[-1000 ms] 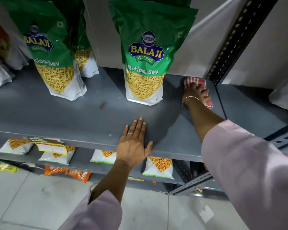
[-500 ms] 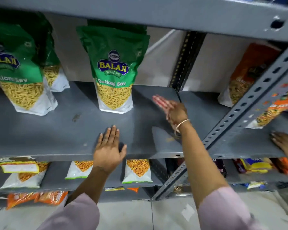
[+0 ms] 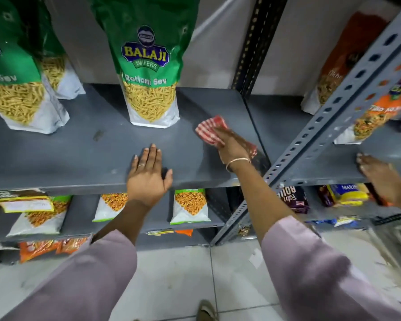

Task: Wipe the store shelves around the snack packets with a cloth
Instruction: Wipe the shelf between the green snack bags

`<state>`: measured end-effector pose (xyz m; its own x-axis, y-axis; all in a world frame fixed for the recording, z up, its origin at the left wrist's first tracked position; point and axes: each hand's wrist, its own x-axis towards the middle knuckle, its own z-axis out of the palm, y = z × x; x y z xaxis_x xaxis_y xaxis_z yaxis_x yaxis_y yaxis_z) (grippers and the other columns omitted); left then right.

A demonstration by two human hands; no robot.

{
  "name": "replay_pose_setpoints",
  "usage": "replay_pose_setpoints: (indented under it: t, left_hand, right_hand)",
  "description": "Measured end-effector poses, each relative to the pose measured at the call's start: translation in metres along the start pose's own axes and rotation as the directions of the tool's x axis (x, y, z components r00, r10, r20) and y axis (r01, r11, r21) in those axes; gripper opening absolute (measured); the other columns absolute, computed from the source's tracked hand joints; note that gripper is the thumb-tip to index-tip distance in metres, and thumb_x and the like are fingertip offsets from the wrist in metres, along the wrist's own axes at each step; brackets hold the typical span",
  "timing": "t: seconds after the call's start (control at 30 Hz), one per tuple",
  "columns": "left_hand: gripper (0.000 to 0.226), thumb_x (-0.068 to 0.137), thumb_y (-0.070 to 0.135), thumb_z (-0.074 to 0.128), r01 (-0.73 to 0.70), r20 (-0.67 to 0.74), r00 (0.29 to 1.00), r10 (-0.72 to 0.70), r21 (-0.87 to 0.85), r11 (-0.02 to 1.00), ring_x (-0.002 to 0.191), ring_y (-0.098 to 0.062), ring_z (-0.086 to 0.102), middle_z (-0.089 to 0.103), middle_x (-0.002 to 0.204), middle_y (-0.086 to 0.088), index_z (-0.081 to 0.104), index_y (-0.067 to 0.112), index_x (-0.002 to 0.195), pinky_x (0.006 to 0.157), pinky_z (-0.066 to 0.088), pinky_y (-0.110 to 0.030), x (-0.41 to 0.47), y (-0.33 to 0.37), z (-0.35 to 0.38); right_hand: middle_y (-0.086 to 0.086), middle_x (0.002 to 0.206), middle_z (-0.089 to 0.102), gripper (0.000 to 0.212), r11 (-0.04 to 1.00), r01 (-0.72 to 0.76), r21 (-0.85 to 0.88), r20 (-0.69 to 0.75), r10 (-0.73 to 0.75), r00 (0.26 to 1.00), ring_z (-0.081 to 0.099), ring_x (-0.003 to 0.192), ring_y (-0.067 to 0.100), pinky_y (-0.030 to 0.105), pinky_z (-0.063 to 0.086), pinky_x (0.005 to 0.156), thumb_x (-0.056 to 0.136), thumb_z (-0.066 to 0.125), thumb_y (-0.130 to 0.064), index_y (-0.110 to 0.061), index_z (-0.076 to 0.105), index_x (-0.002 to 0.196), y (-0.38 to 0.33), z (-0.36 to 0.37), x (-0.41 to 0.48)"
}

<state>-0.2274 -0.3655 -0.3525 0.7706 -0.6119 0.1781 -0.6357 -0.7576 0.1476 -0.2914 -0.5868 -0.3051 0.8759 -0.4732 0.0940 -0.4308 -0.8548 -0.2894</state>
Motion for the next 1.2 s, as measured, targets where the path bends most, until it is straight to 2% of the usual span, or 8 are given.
replay_pose_setpoints:
  t: [0.23,0.37,0.43,0.53,0.67,0.77,0.93,1.2]
  left_hand:
    - [0.065,0.082,0.038,0.028,0.018,0.016,1.0,-0.017,-0.019,1.0,0.119,-0.036,0.052,0.053,0.131,-0.023,0.055,-0.005,0.122,0.101,0.036,-0.052,0.0,0.002,-0.004]
    - [0.064,0.082,0.037,0.029,0.017,0.013,1.0,-0.016,-0.03,0.999,0.117,-0.037,0.053,0.055,0.129,-0.023,0.057,-0.006,0.12,0.099,0.038,-0.053,0.0,0.003,-0.006]
    - [0.064,0.081,0.036,0.028,0.024,0.018,1.0,-0.024,-0.031,0.999,0.118,-0.036,0.053,0.055,0.129,-0.023,0.057,-0.006,0.12,0.1,0.037,-0.053,0.0,0.003,-0.007]
    - [0.064,0.081,0.036,0.028,0.021,0.021,1.0,-0.02,-0.029,0.999,0.117,-0.036,0.054,0.056,0.128,-0.022,0.058,-0.006,0.119,0.099,0.038,-0.054,0.0,0.004,-0.007]
    - [0.064,0.08,0.037,0.029,0.017,0.009,1.0,-0.017,-0.034,0.999,0.116,-0.035,0.055,0.056,0.128,-0.021,0.058,-0.005,0.119,0.099,0.038,-0.053,0.0,0.002,-0.005]
    - [0.066,0.079,0.037,0.028,0.02,0.02,1.0,-0.019,-0.039,0.999,0.119,-0.034,0.053,0.054,0.13,-0.021,0.057,-0.005,0.121,0.1,0.037,-0.051,0.002,0.001,-0.003]
    - [0.065,0.08,0.036,0.028,0.022,-0.006,1.0,-0.022,-0.045,0.999,0.12,-0.033,0.053,0.054,0.131,-0.02,0.057,-0.003,0.121,0.103,0.034,-0.046,0.002,0.0,0.0]
    - [0.064,0.079,0.04,0.032,-0.094,-0.101,0.991,0.086,-0.085,0.992,0.118,-0.032,0.054,0.056,0.13,-0.018,0.058,-0.001,0.121,0.098,0.039,-0.053,0.016,0.038,-0.017]
  right_hand:
    - [0.001,0.116,0.072,0.04,0.998,-0.048,-0.049,0.134,0.054,0.989,0.059,0.066,0.017,0.025,0.053,0.061,0.096,0.051,-0.018,-0.044,0.054,0.127,-0.029,-0.014,-0.09]
    - [-0.005,0.103,0.075,0.031,0.769,-0.165,0.618,0.423,-0.149,0.894,0.069,0.084,0.009,0.024,0.059,0.082,0.091,0.051,0.007,-0.003,0.066,0.115,-0.036,-0.073,-0.096]
    - [-0.01,0.087,0.078,0.028,0.629,-0.275,0.727,0.294,0.076,0.953,0.072,0.075,0.024,0.022,0.06,0.063,0.091,0.049,0.008,-0.002,0.07,0.106,-0.025,-0.081,-0.068]
    - [0.015,0.127,0.064,0.036,0.51,-0.401,0.76,0.207,0.396,0.895,0.065,0.106,0.037,0.034,0.054,0.09,0.099,0.042,-0.006,-0.009,0.055,0.132,-0.021,-0.063,-0.039]
    - [0.014,0.138,0.052,0.042,0.871,-0.48,0.106,0.078,0.474,0.877,0.061,0.115,0.029,0.036,0.057,0.09,0.099,0.036,-0.003,-0.009,0.041,0.141,-0.055,-0.013,-0.063]
    - [0.002,0.154,0.036,0.064,0.977,-0.208,0.042,-0.054,0.211,0.976,0.044,0.136,0.027,0.04,0.054,0.097,0.091,0.045,0.008,-0.024,0.034,0.145,-0.076,0.025,-0.093]
    - [0.011,0.099,0.073,0.021,0.925,-0.381,0.003,-0.082,0.38,0.922,0.073,0.083,0.024,0.031,0.062,0.069,0.095,0.049,-0.009,-0.009,0.064,0.11,-0.038,0.016,-0.062]
    - [0.006,0.162,0.007,0.061,0.913,-0.407,0.013,-0.087,0.407,0.909,0.012,0.147,0.033,0.051,0.014,0.12,0.092,0.022,-0.019,-0.023,0.013,0.152,0.053,-0.01,0.077]
